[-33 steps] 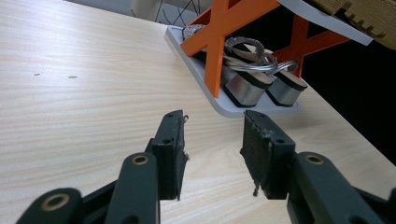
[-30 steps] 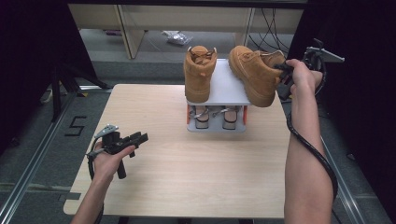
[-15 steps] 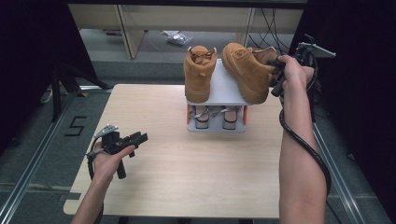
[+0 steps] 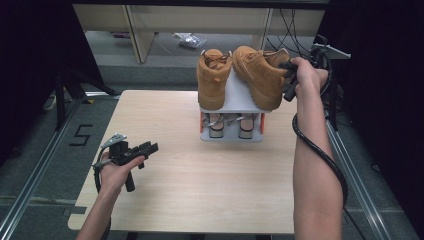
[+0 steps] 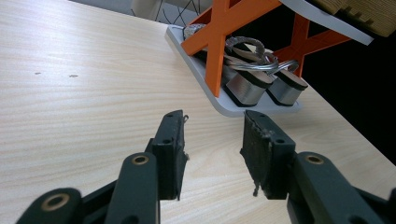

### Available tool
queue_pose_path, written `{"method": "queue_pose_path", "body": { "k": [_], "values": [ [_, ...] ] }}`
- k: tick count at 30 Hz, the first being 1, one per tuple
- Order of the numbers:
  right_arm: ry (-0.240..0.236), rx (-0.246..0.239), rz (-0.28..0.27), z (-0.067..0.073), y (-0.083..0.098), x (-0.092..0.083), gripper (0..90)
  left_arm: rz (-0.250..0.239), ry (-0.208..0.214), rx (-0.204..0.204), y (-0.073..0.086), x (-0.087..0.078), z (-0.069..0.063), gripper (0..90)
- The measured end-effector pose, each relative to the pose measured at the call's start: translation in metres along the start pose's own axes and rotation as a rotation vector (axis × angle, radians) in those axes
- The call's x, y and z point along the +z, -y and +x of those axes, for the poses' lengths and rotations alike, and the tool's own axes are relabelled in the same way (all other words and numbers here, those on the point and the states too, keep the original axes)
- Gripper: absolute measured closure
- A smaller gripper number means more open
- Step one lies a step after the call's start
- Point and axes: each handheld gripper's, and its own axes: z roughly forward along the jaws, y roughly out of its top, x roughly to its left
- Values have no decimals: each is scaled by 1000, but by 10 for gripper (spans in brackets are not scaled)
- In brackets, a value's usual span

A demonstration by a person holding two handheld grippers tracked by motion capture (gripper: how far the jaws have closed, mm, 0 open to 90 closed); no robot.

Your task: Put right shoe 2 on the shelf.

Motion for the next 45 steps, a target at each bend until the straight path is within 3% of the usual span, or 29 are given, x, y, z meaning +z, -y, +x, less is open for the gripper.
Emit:
{"method": "queue_pose_path", "body": {
  "k": [6,8,10,11,13,16,18,25,31,40,43,45],
  "values": [
    [-4,-20,-10,4,1,6,792,-3,-5,-4,-1,-2,2,584],
    [-6,2,-1,7,2,8,792,-2,-6,-4,-1,-2,2,584],
    [4,-25,-5,7,2,11,792,-4,-4,-6,-1,-2,3,584],
    [1,3,1,9,2,12,792,-4,-4,-6,-1,-2,3,584],
    [4,7,1,10,2,14,791,-5,-5,-6,-1,-2,3,583],
    [9,-20,0,10,3,16,790,-1,-4,-10,0,-2,3,583],
    [3,4,3,11,3,17,789,2,-4,-8,0,-1,3,584],
    [4,-4,-13,15,2,18,786,4,-2,-5,1,0,3,584],
    [-5,3,-11,12,2,16,786,4,-4,-6,1,-1,3,585],
    [18,10,-34,12,3,18,784,8,-4,-3,1,0,3,585],
    [28,-21,-48,12,4,20,782,9,-2,-1,2,0,2,585],
    [24,-7,-32,13,5,21,781,8,-2,-1,1,0,2,585]
  ]
}}
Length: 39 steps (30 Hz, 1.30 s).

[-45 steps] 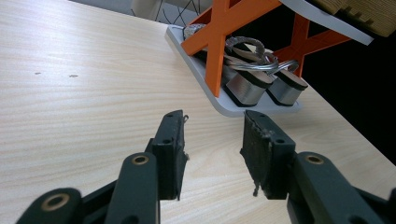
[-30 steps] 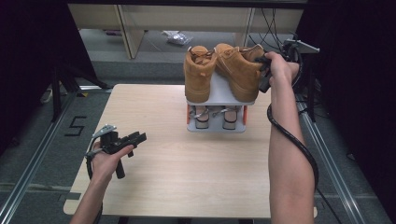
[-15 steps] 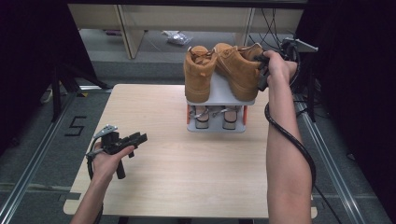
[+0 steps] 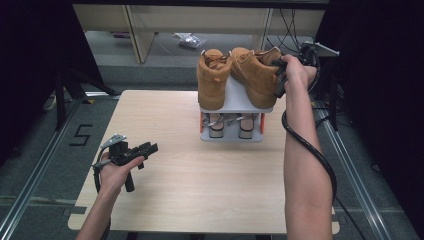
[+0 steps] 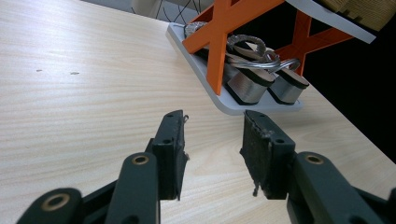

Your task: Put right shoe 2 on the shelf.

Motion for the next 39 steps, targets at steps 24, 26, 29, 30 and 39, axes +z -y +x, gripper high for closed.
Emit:
{"method": "queue_pose_path", "body": {
  "k": [24,26,29,30,39],
  "values": [
    [-20,-144,-104,7,-1,-17,481,-10,1,0,-1,-2,0,582],
    [-27,-140,-110,4,-2,-25,481,-10,-1,1,-1,-3,0,582],
    [-22,-156,-125,-6,-2,-37,493,-11,-5,2,-1,-4,0,582],
    [-19,-135,-125,-9,-2,-40,511,-12,-5,2,-1,-4,0,583],
    [25,-158,5,-58,17,-37,870,-13,-5,8,-1,-5,-1,584]
  ]
}}
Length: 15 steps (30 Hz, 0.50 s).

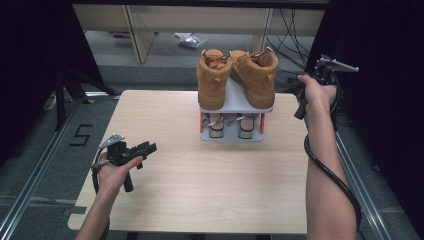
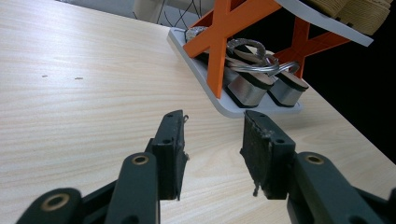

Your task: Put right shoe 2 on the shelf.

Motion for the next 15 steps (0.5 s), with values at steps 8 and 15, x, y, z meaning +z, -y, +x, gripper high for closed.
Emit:
{"method": "queue_pose_path", "body": {
  "k": [8,15],
  "values": [
    [11,10,100,-12,21,21,900,4,-3,-1,0,0,1,585],
    [38,-12,114,-2,28,28,900,-2,-4,-2,-1,-1,2,585]
  ]
}}
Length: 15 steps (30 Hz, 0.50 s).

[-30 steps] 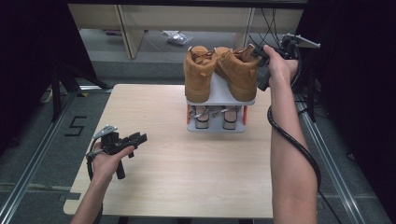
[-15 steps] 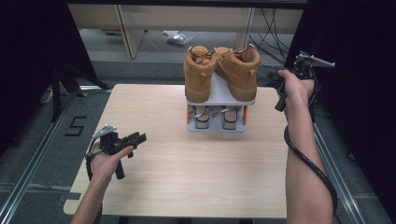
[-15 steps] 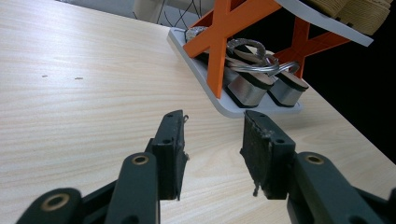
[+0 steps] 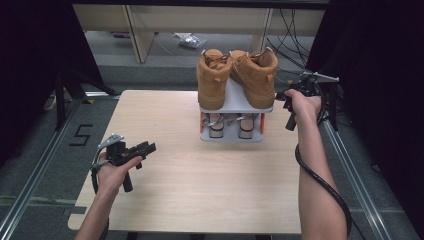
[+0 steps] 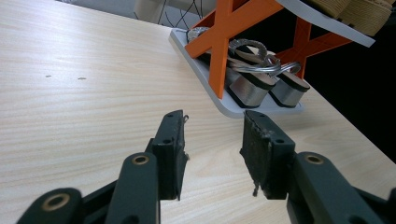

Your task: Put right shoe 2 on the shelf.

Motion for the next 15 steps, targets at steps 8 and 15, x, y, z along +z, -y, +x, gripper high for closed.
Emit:
{"method": "queue_pose_path", "body": {
  "k": [8,15],
  "values": [
    [-26,-10,20,5,4,3,900,2,1,0,0,1,-1,586],
    [-65,-22,68,12,11,5,900,11,3,-1,2,3,-1,586]
  ]
}}
